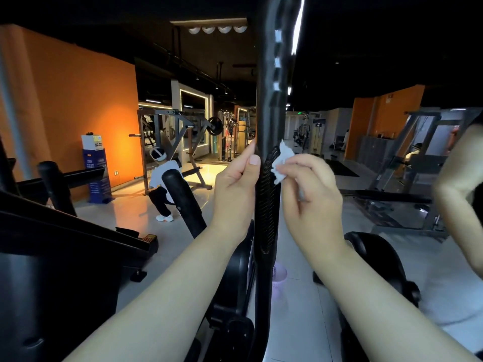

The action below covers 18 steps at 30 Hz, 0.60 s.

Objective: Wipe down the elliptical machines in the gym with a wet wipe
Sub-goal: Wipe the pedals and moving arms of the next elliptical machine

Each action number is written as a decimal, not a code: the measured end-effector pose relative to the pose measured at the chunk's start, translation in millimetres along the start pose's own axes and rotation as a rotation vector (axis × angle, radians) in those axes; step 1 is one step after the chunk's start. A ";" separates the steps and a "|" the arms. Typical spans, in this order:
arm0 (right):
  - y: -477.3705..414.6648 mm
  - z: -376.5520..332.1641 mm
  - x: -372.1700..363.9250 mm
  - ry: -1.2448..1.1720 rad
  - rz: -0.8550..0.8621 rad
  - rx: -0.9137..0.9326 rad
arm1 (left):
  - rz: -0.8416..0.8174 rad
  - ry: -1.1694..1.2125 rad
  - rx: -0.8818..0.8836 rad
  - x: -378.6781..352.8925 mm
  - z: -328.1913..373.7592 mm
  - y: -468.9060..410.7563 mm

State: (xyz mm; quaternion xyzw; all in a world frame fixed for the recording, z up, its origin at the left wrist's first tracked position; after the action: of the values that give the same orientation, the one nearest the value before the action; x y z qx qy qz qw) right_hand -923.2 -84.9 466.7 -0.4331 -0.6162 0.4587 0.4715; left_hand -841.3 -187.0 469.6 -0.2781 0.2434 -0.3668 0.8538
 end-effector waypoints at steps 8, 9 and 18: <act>5.6 -5.0 -4.1 0.131 -0.096 0.220 | 0.041 0.040 0.028 0.1 -0.7 0.0; 2.5 -2.0 0.4 0.097 -0.048 0.172 | 0.030 0.050 0.022 0.5 -0.4 0.4; 14.7 -5.5 -9.3 0.201 -0.143 0.294 | 0.048 0.021 0.066 1.5 -1.4 0.4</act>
State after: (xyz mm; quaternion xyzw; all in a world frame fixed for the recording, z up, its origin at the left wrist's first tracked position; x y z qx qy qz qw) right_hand -914.7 -90.1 451.4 -0.3581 -0.5215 0.4635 0.6204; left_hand -841.1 -188.3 468.0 -0.2402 0.2466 -0.3569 0.8684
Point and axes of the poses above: each hand's wrist, its own y-axis away from the middle knuckle, its own x-axis out of the back of the hand, z = x × y, the point moved 3 cm from there along -y, towards the middle knuckle, and after that the axes turned 6 degrees about -z, right-handed, at the moved point
